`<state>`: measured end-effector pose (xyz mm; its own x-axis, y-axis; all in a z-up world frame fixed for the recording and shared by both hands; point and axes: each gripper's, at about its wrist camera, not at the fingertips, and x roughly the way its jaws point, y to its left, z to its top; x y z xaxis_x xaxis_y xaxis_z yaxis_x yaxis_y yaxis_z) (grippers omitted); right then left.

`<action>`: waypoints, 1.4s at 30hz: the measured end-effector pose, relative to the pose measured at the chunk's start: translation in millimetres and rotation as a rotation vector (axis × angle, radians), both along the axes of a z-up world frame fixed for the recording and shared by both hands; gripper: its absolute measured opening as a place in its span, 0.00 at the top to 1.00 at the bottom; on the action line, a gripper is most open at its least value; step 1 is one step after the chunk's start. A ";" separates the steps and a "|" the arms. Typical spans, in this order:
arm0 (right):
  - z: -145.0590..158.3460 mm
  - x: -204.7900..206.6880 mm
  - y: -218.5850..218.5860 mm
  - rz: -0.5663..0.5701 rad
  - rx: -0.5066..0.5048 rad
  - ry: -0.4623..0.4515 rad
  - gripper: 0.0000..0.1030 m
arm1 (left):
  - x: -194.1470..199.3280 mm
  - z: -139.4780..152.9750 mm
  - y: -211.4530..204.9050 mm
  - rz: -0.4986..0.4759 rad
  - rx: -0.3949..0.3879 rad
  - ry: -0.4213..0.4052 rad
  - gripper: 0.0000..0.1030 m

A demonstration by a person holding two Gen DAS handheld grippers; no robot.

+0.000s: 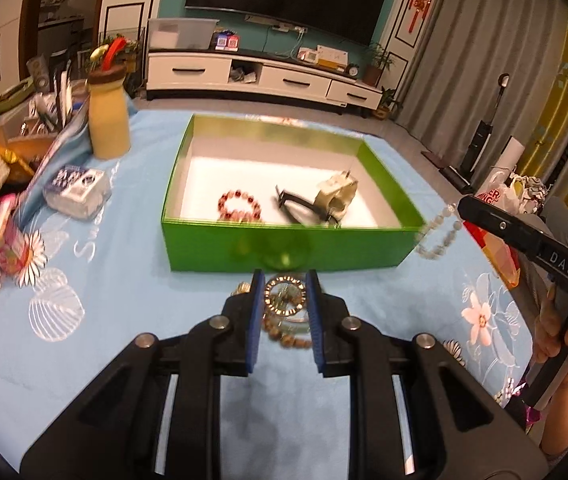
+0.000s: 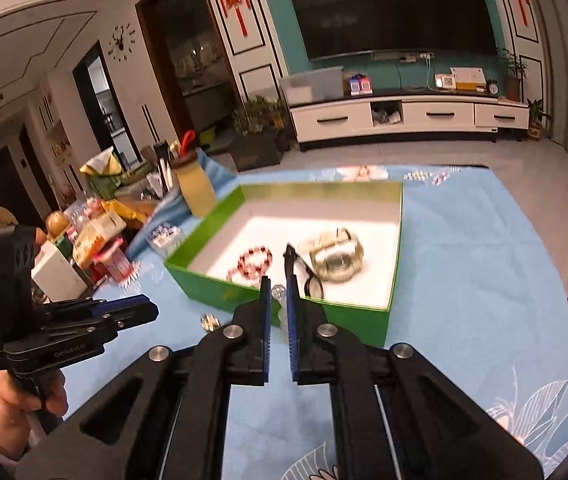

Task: Organize jewelry
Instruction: 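Carry the ring and white bead bracelet into the green box and open both tools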

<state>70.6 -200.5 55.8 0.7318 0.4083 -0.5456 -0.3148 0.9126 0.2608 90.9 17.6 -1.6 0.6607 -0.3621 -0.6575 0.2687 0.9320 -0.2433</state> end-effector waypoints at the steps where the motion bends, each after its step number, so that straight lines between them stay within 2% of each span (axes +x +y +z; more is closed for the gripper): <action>1: 2.7 0.2 -0.6 0.000 0.001 -0.005 0.93 | 2.1 4.4 -0.7 -0.003 -0.005 -0.005 0.80; 6: 15.1 12.3 -3.2 -0.015 -0.019 -0.038 0.93 | 21.4 23.9 -3.9 -0.010 -0.010 -0.029 0.80; 12: 15.3 34.2 0.2 -0.027 -0.030 -0.042 0.93 | 53.2 32.7 -4.5 -0.006 -0.007 -0.021 0.80; 21: 20.5 83.8 -2.2 -0.072 -0.008 -0.055 0.93 | 120.0 22.1 -7.8 0.038 -0.024 0.032 0.80; 27: 20.6 119.1 2.6 -0.087 -0.018 -0.068 0.93 | 158.2 13.6 -12.0 0.117 0.006 0.064 0.80; 32: 13.6 139.6 6.4 -0.078 -0.016 -0.053 0.93 | 175.8 7.9 -12.9 0.148 0.033 0.082 0.80; 42: -12.0 155.0 21.7 -0.052 -0.039 0.005 0.93 | 191.7 -2.6 -7.3 0.206 0.033 0.137 0.80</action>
<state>225.7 -178.8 43.8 0.7489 0.3479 -0.5640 -0.2650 0.9373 0.2263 282.7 10.2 -4.1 0.6222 -0.2059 -0.7553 0.0389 0.9717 -0.2328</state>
